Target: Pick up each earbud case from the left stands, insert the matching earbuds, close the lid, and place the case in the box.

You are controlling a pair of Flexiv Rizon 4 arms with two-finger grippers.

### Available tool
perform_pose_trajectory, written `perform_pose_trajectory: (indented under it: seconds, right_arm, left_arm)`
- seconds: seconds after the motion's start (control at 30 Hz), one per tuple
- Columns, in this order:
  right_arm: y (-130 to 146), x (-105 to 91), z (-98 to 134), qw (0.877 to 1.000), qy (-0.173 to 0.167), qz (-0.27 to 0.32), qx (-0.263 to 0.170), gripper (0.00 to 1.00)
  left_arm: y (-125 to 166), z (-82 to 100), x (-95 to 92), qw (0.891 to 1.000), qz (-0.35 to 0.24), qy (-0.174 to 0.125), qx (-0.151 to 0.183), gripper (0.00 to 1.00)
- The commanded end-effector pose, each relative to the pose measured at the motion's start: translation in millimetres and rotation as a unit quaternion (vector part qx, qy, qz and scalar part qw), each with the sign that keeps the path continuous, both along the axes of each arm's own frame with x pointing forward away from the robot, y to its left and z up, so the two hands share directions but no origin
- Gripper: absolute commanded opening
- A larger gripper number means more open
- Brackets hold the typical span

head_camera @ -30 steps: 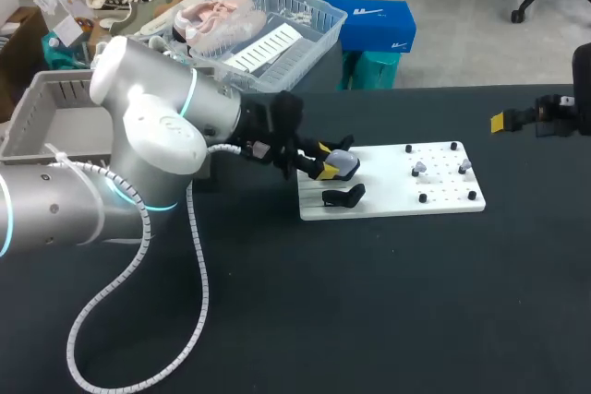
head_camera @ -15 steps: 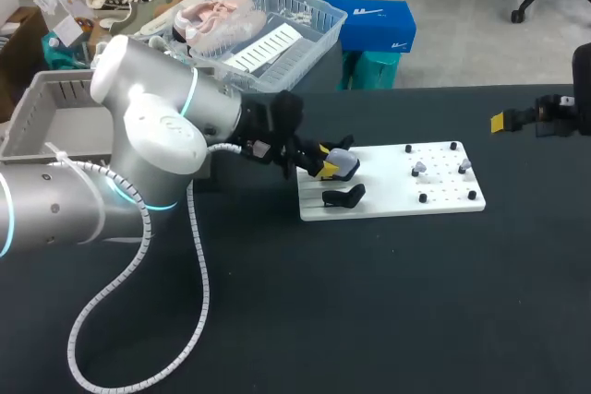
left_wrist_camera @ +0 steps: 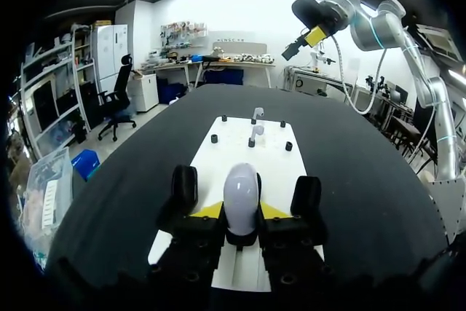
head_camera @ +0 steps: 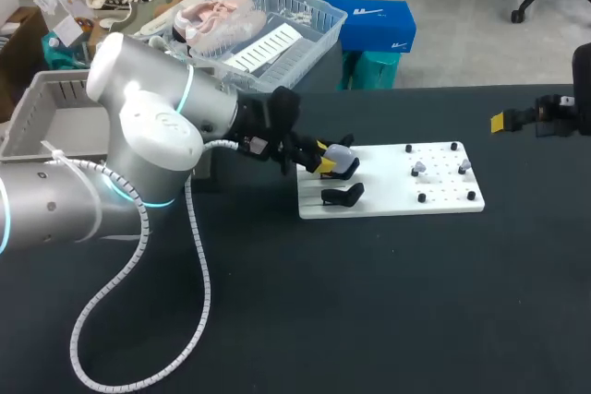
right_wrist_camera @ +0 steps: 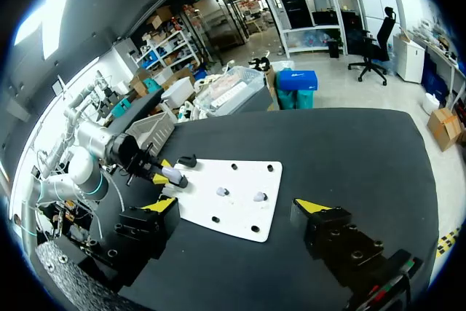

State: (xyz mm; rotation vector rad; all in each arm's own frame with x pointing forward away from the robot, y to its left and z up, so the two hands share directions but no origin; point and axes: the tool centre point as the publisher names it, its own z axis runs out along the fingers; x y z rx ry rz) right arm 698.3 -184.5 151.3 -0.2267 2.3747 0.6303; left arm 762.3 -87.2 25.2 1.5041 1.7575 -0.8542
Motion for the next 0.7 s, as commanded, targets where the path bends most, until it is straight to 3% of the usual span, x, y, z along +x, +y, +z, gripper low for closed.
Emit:
perform_pose_trajectory:
  seconds: [0.03,0.23,0.27,0.37,0.43,0.57,0.7]
  right_arm:
    - [-0.7,0.7,-0.6,1.000,0.000,0.002,0.001,1.00]
    - [-0.7,0.7,-0.6,1.000,0.000,0.002,0.001,1.00]
    - [-0.7,0.7,-0.6,1.000,0.000,0.002,0.001,1.00]
    - [-0.7,0.7,-0.6,1.000,0.000,0.002,0.001,1.00]
    - [-0.7,0.7,-0.6,1.000,0.000,0.002,0.001,1.00]
    - [-8.4,2.0,2.1,1.000,-0.008,0.000,0.003,1.00]
    - [6.0,3.1,-0.4,1.000,-0.014,0.027,-0.004,1.00]
  left_arm:
    - [4.2,3.1,-4.3,1.000,0.001,-0.003,-0.002,0.00]
    - [9.3,15.2,-10.2,1.000,0.009,-0.020,-0.006,0.00]
    - [10.5,18.4,-12.3,0.999,0.009,-0.049,-0.004,0.00]
    - [11.5,29.0,-17.9,0.999,0.020,-0.046,-0.013,0.00]
    - [11.7,41.5,-22.3,0.999,0.028,-0.029,-0.030,0.00]
    - [10.2,56.9,-29.9,0.998,0.035,-0.035,-0.041,0.00]
    - [6.5,71.9,-36.2,0.997,0.044,-0.042,-0.054,0.00]
